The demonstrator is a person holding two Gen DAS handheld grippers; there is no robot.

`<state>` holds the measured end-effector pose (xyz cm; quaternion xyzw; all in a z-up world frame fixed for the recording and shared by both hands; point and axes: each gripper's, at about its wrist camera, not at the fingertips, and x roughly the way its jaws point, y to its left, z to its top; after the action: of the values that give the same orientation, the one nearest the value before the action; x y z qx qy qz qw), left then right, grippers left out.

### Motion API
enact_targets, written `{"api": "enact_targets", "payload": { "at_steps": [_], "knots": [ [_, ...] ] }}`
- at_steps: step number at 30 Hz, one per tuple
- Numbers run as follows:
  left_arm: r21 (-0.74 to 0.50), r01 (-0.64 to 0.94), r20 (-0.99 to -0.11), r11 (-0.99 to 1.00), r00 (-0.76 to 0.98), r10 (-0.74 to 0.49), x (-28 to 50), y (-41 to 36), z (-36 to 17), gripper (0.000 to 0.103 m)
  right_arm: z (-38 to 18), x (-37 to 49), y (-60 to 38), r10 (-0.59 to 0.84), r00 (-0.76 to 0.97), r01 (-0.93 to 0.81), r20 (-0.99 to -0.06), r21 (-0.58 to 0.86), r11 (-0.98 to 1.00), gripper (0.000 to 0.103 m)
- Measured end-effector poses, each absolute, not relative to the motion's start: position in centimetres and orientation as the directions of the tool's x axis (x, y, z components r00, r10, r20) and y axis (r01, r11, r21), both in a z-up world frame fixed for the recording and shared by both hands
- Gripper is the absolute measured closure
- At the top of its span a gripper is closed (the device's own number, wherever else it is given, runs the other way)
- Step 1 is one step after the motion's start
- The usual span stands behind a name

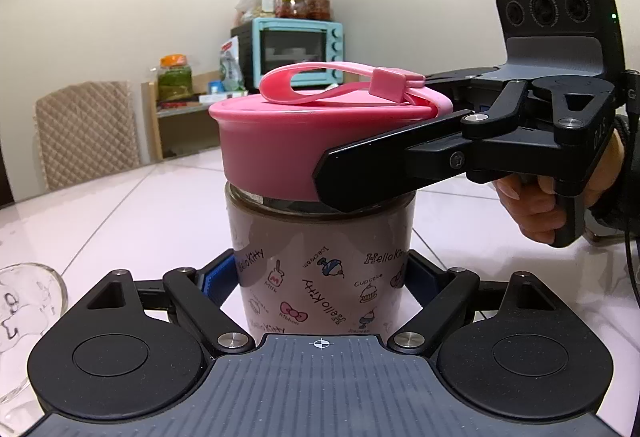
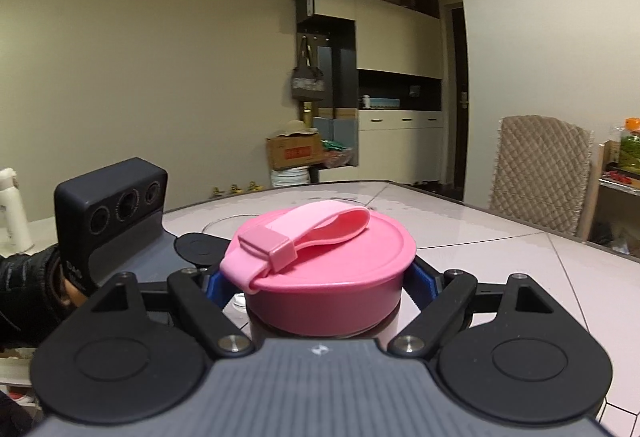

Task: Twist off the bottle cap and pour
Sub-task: 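Regrip and twist the pink cap with the right tool, then twist the pink cap further with the right tool while the left tool holds the jar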

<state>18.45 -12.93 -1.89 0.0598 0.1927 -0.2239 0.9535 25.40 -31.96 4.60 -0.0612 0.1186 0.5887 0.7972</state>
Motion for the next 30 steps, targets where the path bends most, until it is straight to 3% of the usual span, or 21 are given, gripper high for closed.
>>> {"api": "enact_targets", "payload": {
  "at_steps": [10,14,30],
  "knots": [
    [0.028,0.450,-0.393,0.892,0.826,-0.404,18.2,-12.8,-2.1,0.013,4.6,24.5,-31.8,0.906,0.330,-0.938,-0.267,0.020,0.347,0.015],
    [0.029,0.450,-0.393,0.892,0.826,-0.404,18.3,-12.8,-2.1,0.013,4.8,23.2,-31.5,0.868,0.417,-0.903,-0.271,-0.015,0.429,0.008],
    [0.029,0.451,-0.393,0.892,0.826,-0.405,18.3,-12.8,-2.1,0.013,3.7,18.8,-28.3,0.656,0.716,-0.681,-0.240,-0.028,0.732,0.008]
  ]
}}
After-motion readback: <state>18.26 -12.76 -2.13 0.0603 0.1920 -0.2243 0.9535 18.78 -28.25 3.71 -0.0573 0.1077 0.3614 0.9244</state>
